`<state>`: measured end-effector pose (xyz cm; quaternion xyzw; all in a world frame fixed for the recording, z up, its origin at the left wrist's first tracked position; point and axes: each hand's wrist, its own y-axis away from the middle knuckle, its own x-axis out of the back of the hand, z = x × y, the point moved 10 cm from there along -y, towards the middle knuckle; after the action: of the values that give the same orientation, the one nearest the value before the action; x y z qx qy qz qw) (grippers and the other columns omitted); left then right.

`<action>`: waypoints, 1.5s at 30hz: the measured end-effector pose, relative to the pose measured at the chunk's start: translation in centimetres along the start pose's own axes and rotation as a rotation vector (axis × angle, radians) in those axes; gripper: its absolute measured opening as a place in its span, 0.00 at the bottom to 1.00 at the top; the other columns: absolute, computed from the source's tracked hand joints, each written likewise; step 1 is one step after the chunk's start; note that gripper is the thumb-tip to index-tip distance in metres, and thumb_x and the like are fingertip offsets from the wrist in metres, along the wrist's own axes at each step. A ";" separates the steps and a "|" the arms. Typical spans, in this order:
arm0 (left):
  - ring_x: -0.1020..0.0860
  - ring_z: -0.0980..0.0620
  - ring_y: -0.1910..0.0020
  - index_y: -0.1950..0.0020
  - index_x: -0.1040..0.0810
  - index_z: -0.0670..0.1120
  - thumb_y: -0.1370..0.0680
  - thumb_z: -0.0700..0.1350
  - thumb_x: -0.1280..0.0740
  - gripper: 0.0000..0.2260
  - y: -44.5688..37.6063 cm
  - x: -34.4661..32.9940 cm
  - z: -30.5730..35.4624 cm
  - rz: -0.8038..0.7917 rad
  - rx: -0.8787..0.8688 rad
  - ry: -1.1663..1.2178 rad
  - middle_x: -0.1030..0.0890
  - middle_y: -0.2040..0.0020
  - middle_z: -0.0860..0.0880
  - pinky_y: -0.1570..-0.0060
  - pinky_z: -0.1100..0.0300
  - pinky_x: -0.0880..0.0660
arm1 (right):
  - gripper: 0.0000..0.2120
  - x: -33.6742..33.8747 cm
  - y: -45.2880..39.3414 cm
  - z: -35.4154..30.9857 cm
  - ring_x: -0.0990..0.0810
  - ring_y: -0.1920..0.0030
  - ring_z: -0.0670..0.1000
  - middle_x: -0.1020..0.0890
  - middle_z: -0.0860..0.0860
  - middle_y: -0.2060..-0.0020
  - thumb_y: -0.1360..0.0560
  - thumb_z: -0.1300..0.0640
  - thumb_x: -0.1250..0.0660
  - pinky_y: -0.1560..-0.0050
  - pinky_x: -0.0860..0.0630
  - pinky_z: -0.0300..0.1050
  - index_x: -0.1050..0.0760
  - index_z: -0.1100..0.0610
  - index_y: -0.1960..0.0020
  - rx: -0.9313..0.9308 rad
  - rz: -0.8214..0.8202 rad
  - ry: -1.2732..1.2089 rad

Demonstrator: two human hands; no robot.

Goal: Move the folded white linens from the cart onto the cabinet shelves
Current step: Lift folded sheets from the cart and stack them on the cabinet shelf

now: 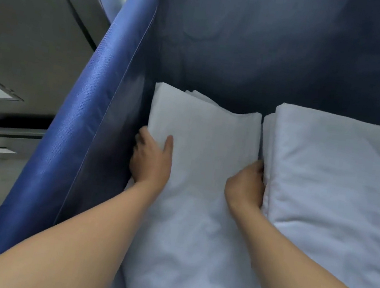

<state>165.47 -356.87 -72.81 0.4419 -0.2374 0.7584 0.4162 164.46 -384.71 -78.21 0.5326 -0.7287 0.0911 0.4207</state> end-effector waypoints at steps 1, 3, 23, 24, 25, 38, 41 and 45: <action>0.27 0.38 0.37 0.27 0.39 0.43 0.21 0.61 0.37 0.31 0.6 -0.5 0.3 -0.015 -0.068 -0.079 0.30 0.30 0.41 0.45 0.44 0.26 | 0.38 -1.0 0.5 -0.1 0.40 0.26 0.65 0.44 0.65 0.24 0.25 0.65 0.36 0.27 0.37 0.59 0.53 0.63 0.21 0.052 -0.053 0.138; 0.30 0.40 0.34 0.21 0.46 0.42 0.23 0.63 0.34 0.40 1.5 -1.1 0.1 -0.022 -0.148 -0.194 0.35 0.26 0.41 0.40 0.45 0.29 | 0.44 -2.3 1.6 0.0 0.47 0.22 0.62 0.53 0.61 0.21 0.24 0.59 0.34 0.24 0.41 0.56 0.60 0.59 0.19 0.188 -0.062 0.346; 0.31 0.39 0.31 0.20 0.44 0.41 0.27 0.65 0.30 0.46 7.9 -0.9 -4.1 -0.027 -0.259 -0.375 0.35 0.26 0.38 0.35 0.46 0.30 | 0.34 -5.7 10.0 2.6 0.46 0.22 0.58 0.46 0.56 0.20 0.19 0.48 0.42 0.23 0.49 0.57 0.55 0.54 0.19 0.403 -0.382 0.422; 0.31 0.38 0.30 0.21 0.42 0.41 0.27 0.65 0.30 0.45 8.6 -0.8 -4.5 -0.028 -0.264 -0.388 0.35 0.26 0.37 0.34 0.46 0.31 | 0.34 -5.6 10.6 2.5 0.44 0.22 0.58 0.44 0.56 0.21 0.19 0.48 0.42 0.23 0.47 0.56 0.54 0.55 0.19 0.420 -0.374 0.387; 0.32 0.38 0.29 0.21 0.41 0.41 0.27 0.65 0.30 0.44 9.4 -0.6 -5.0 -0.034 -0.261 -0.392 0.36 0.25 0.37 0.33 0.46 0.32 | 0.34 -5.4 11.4 2.5 0.43 0.23 0.58 0.42 0.56 0.22 0.19 0.49 0.41 0.24 0.46 0.55 0.52 0.55 0.19 0.436 -0.371 0.356; 0.30 0.43 0.30 0.22 0.40 0.46 0.20 0.62 0.37 0.32 23.1 2.8 -15.0 -0.156 0.361 0.216 0.32 0.26 0.46 0.34 0.50 0.30 | 0.32 -4.0 24.6 5.3 0.41 0.23 0.57 0.37 0.57 0.23 0.22 0.41 0.50 0.22 0.54 0.57 0.41 0.54 0.21 0.650 -0.437 0.362; 0.26 0.44 0.34 0.27 0.31 0.46 0.21 0.67 0.42 0.31 24.7 1.6 -17.2 -0.254 0.544 0.366 0.25 0.31 0.46 0.33 0.46 0.29 | 0.36 -3.9 27.3 5.4 0.42 0.23 0.59 0.39 0.57 0.22 0.25 0.37 0.51 0.22 0.54 0.60 0.41 0.53 0.21 0.721 -0.459 0.394; 0.24 0.46 0.36 0.26 0.30 0.48 0.24 0.69 0.40 0.33 25.1 1.1 -17.0 -0.352 0.690 0.581 0.24 0.33 0.51 0.32 0.48 0.29 | 0.45 -4.3 29.6 6.5 0.50 0.20 0.60 0.48 0.59 0.20 0.28 0.37 0.36 0.23 0.59 0.63 0.50 0.52 0.19 0.808 -0.493 0.514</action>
<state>136.06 -357.55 -80.11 0.3575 0.2326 0.8029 0.4165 136.26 -373.14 -76.04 0.7680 -0.3624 0.3900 0.3559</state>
